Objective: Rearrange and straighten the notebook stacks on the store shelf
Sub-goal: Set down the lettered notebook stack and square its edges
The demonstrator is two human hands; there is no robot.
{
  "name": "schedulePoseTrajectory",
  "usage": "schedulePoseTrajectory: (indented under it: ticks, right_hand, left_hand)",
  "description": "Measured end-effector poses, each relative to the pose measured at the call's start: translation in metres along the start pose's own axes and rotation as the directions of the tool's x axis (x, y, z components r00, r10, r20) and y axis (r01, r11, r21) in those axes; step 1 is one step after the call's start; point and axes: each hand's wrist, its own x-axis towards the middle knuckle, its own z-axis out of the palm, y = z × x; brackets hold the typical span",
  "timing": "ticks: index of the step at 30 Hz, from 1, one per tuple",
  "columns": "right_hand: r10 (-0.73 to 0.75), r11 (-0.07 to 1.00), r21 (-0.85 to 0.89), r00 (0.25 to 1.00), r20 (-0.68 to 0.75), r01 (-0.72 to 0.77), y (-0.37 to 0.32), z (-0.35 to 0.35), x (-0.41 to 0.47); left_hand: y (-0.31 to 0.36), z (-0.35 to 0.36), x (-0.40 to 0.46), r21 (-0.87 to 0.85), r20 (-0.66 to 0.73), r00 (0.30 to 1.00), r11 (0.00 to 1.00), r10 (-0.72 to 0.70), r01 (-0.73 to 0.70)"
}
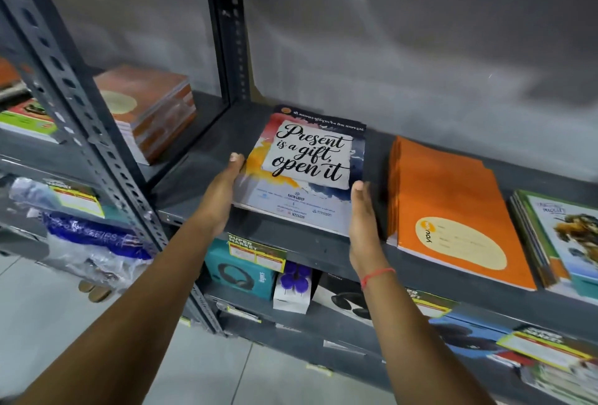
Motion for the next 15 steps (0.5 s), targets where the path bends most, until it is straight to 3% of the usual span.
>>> schedulePoseTrajectory:
  ticks: [4,11,15]
  right_hand:
    - [-0.004,1.0,-0.019,0.999,0.048,0.005,-0.002,-0.002,0.002]
    - [-0.155,0.987,-0.002,0.965,0.213,0.159,0.019,-0.03,-0.02]
    - [-0.154,0.986,-0.023,0.966,0.209,0.162,0.028,-0.034,-0.017]
  left_hand:
    - [-0.004,-0.001,0.002,-0.009,0.009,1.0,1.0,0.0,0.0]
    - [-0.022,-0.028,-0.004,0.022,0.2,0.974,0.994,0.104,-0.11]
    - [-0.032,-0.037,0.001,-0.027,0.185,0.979,0.996,0.086,-0.082]
